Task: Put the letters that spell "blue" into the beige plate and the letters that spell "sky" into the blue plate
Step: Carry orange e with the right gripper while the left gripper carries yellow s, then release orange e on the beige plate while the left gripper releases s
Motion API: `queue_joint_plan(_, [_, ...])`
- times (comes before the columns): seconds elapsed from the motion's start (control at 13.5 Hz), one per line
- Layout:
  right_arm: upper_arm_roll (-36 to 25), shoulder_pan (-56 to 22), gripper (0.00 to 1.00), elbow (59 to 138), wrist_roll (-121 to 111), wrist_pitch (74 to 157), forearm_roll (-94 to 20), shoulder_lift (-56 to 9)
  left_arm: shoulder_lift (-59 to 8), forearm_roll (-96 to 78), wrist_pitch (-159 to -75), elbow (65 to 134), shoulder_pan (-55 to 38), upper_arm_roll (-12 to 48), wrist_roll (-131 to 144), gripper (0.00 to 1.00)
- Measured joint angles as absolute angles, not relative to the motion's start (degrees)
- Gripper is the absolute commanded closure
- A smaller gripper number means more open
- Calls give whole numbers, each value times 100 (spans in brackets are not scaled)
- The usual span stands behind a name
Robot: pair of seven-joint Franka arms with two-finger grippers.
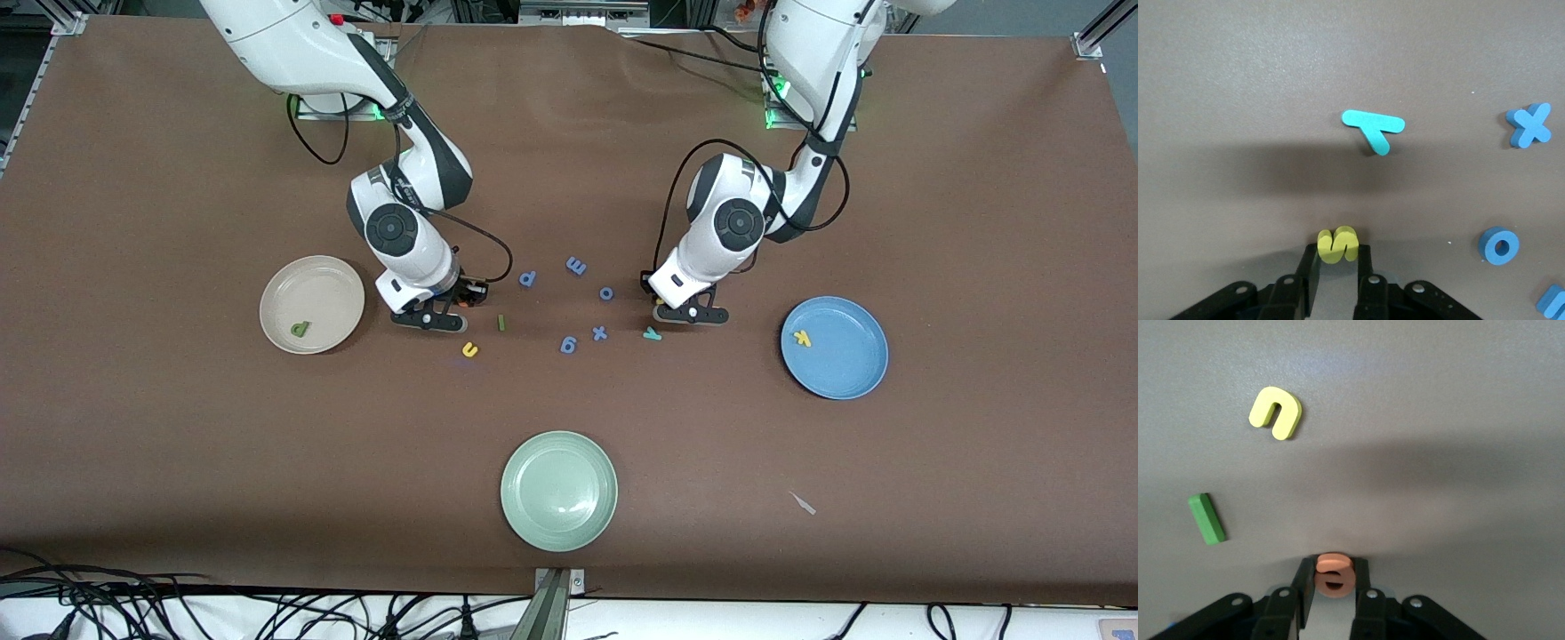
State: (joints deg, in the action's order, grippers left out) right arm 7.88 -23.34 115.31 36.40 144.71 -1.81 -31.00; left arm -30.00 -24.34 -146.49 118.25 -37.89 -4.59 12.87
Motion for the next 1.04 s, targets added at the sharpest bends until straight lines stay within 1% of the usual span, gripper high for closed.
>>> queue_joint_plan(0.15, [721,-2332,88,11376,3607,14220,-177,-3044,-3001,-2434,-14655,11818,-3789,-460,1286,84])
queue_joint_plan(0.37, [412,-2325,89,10888,3047,13086,-168,-2801,-2928,-2428,-14646,11758,-3578,-533,1114,84])
queue_joint_plan(0.52, [47,-2319,89,10786,2311,12544,-165,-2627,-2762,-2427,-14325,11731,-2973,-584,254,83])
queue_joint_plan(0.74, [-617,-2295,89,10790,1114,12059,-164,-2563,-2542,-2423,-13609,11729,-1699,-611,-1606,83])
queue_joint_plan(0.89, [-943,-2271,88,10818,551,11916,-13,-2591,-2488,-2416,-13480,11729,-1346,-629,-2172,83])
queue_joint_plan(0.96, [-1059,-2257,83,10842,396,11840,90,-2626,-2483,-2358,-13443,11729,-1331,-689,-2345,81])
queue_joint_plan(1.04, [-1144,-2247,46,10863,293,11752,127,-2667,-2483,-2253,-13421,11730,-1333,-765,-2522,75])
